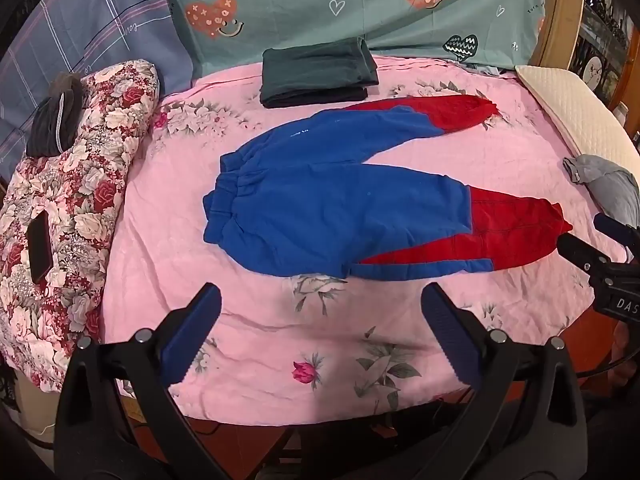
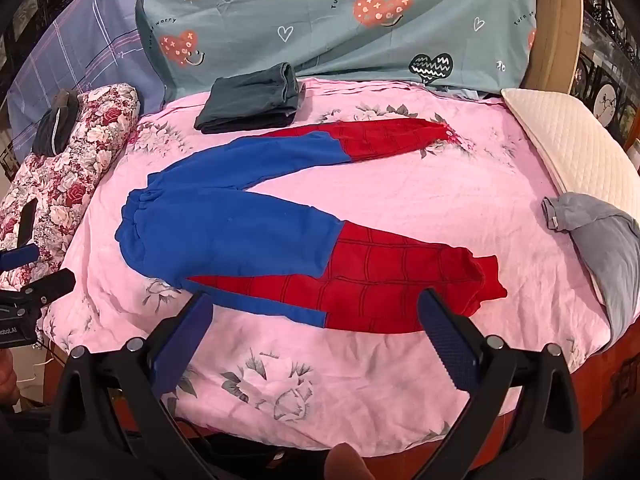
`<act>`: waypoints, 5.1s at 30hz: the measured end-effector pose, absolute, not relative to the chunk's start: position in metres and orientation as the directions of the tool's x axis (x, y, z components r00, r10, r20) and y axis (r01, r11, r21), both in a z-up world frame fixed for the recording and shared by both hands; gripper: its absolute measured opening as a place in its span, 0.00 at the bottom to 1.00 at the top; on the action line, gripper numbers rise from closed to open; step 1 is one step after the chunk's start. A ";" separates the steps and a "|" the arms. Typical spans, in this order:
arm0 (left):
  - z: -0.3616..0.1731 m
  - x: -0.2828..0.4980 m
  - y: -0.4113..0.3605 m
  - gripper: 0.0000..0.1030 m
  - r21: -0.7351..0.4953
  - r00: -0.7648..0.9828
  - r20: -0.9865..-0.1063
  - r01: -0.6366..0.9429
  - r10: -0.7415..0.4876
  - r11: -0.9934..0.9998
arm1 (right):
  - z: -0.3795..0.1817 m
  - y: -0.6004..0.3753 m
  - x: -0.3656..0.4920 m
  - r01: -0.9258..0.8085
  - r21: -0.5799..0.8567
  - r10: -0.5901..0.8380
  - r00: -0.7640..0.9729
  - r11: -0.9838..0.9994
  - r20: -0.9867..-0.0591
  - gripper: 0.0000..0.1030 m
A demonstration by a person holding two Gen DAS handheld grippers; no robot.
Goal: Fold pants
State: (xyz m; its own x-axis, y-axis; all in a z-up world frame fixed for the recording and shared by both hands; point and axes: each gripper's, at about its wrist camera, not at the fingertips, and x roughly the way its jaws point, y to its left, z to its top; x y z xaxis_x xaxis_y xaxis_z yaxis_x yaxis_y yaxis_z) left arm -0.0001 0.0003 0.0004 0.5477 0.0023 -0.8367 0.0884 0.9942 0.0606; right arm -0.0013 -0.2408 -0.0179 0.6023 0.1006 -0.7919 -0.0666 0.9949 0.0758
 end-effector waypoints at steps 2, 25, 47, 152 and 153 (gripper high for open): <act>0.001 0.000 0.001 0.98 0.063 0.553 -0.833 0.083 0.006 0.995 | -0.018 -0.241 -0.001 -0.065 0.084 0.106 0.600 0.994 -0.793 0.99; -0.006 0.004 0.003 0.98 0.071 0.534 -0.845 0.092 0.011 0.993 | -0.020 -0.239 0.002 -0.073 0.075 0.103 0.595 0.995 -0.797 0.99; -0.010 0.004 0.000 0.98 0.078 0.527 -0.850 0.095 0.016 0.992 | -0.023 -0.239 0.001 -0.071 0.079 0.106 0.591 0.994 -0.800 0.99; -0.160 0.114 0.204 0.14 -0.272 0.299 -0.916 0.027 -0.268 0.962 | -0.128 -0.026 0.052 -0.704 0.107 0.353 0.215 0.703 -0.910 0.11; -0.161 0.117 0.201 0.14 -0.256 0.307 -0.918 0.022 -0.251 0.966 | -0.137 -0.025 0.056 -0.679 0.123 0.340 0.195 0.723 -0.920 0.13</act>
